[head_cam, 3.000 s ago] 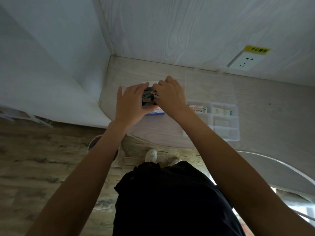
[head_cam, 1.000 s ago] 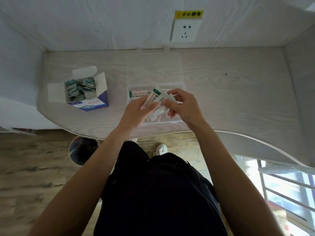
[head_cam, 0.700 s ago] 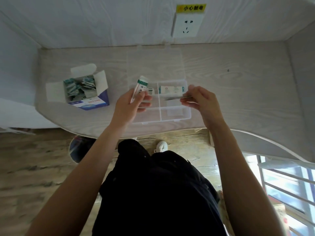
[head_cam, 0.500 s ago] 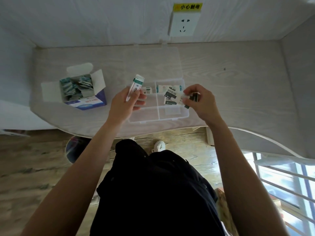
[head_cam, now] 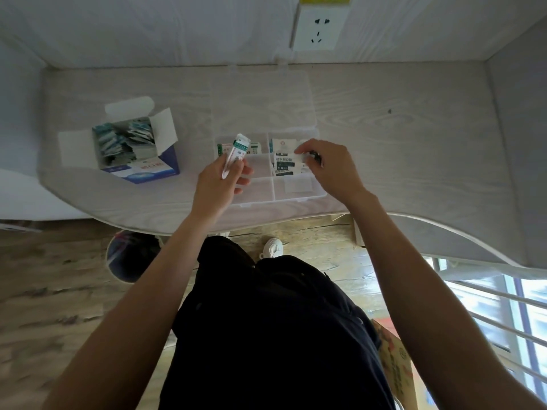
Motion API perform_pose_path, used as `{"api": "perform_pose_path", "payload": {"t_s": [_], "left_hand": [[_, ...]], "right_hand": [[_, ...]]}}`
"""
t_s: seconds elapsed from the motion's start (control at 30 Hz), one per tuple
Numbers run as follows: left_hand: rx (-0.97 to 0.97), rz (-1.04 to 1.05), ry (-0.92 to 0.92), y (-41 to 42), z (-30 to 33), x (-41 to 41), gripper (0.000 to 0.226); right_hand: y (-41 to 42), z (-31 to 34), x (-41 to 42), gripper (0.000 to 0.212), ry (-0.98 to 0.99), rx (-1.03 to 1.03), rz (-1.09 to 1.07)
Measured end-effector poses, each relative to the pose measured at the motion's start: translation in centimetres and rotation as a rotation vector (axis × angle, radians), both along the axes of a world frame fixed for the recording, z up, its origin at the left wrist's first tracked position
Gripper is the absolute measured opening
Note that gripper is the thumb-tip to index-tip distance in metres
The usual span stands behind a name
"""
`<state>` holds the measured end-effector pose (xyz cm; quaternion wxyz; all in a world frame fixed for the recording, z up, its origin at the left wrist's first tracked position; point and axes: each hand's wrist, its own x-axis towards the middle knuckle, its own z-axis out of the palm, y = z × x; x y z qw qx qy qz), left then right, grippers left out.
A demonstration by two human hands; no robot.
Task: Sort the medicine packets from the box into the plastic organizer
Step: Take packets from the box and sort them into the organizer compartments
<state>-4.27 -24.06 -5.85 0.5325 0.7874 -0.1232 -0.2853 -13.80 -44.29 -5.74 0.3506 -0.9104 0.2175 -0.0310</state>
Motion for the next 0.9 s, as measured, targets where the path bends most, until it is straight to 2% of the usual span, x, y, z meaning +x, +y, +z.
{"api": "perform_pose_path", "payload": {"t_s": [0.07,0.17,0.3,0.37,0.5,0.63,0.9], "left_hand": [[0.008,-0.005,0.002,-0.1,0.0,0.0,0.019],[0.022,-0.005,0.0,-0.2,0.0,0.0,0.022],[0.029,-0.01,0.002,0.0,-0.2,0.1,0.021],[0.03,-0.01,0.007,-0.1,-0.2,0.1,0.022],[0.035,-0.011,0.011,-0.4,-0.2,0.0,0.02],[0.027,-0.002,0.033,-0.5,-0.1,-0.2,0.016],[0.042,-0.003,0.084,-0.4,0.4,-0.1,0.015]], "right_hand": [[0.0,0.1,0.4,0.019,0.076,-0.08,0.078],[-0.1,0.5,1.1,0.019,0.193,-0.318,0.204],[-0.1,0.7,1.9,0.019,0.209,-0.563,0.393],[0.0,0.7,2.0,0.018,0.245,-0.6,0.427],[0.4,0.4,1.8,0.009,0.308,-0.695,0.366],[0.9,0.6,1.8,0.022,0.407,-0.738,0.412],[1.0,0.0,1.4,0.021,0.238,-0.796,0.395]]}}
